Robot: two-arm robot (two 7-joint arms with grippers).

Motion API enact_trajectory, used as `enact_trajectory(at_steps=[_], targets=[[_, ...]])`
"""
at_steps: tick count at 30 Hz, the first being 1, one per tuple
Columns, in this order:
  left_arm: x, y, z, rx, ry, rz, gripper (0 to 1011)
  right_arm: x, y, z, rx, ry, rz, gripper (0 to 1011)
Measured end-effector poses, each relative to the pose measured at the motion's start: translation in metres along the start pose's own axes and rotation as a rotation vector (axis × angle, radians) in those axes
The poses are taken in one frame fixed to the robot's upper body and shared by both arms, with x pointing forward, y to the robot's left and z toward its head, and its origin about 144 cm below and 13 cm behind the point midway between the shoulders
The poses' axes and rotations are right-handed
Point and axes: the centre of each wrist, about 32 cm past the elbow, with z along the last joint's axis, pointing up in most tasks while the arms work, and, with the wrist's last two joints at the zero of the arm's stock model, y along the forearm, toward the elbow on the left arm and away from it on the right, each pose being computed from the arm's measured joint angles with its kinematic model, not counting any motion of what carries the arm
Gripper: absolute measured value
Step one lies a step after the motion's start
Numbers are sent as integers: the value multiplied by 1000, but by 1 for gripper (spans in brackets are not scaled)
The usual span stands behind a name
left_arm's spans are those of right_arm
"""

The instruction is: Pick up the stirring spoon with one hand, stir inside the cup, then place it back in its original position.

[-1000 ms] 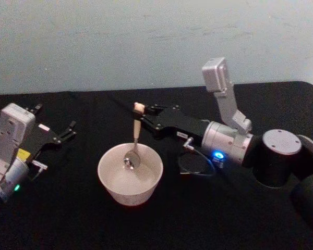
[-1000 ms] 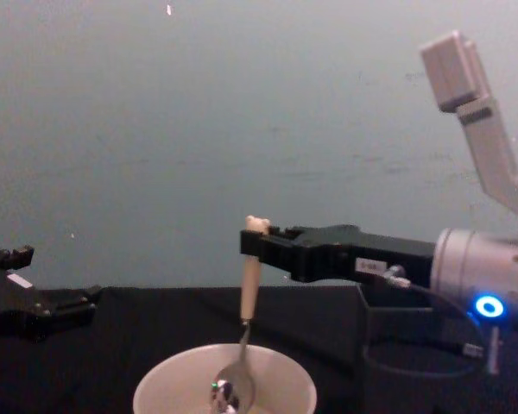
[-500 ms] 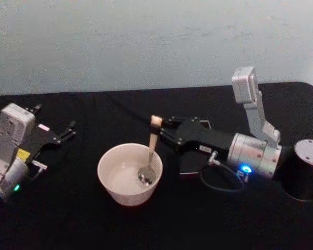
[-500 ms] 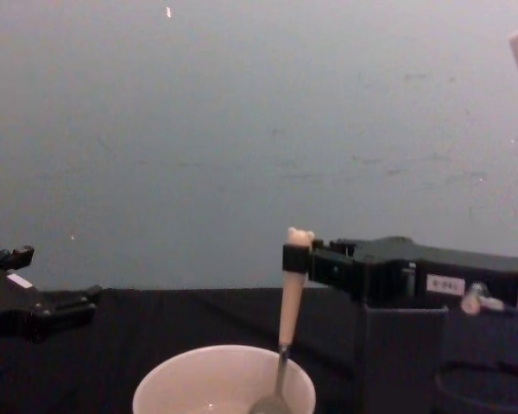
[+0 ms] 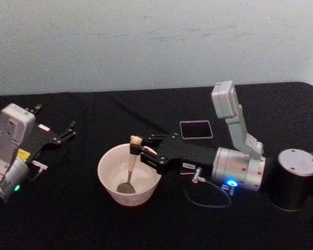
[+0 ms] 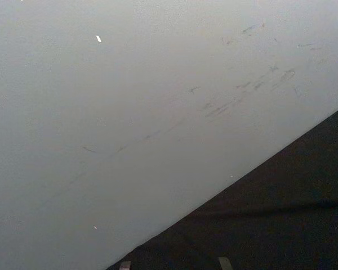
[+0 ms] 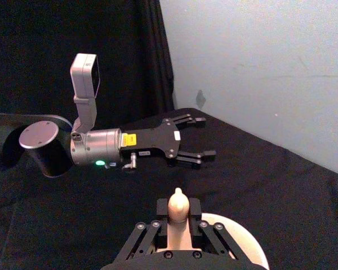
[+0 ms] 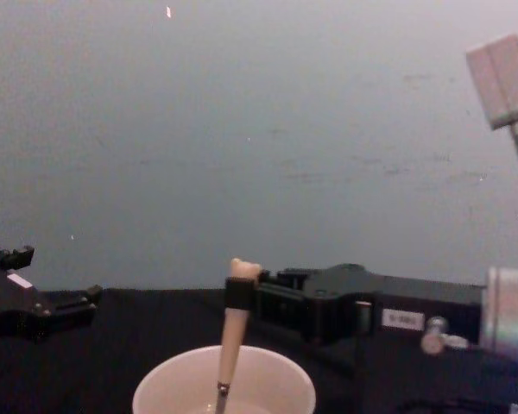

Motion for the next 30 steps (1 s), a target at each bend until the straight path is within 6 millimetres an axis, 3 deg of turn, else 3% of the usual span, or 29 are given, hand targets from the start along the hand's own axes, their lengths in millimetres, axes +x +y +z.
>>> enact_trajectory(at_steps=[7, 14, 22, 30], targets=[[0, 0, 0, 0, 0, 0, 1001, 4, 21, -2, -2, 7, -20, 214], [0, 0, 0, 0, 0, 0, 1001, 20, 36, 0, 19, 41, -86, 214], [0, 0, 0, 0, 0, 0, 1001, 33, 30, 6, 41, 43, -153, 214], [0, 0, 0, 0, 0, 0, 1001, 30, 8, 8, 42, -3, -161, 214]])
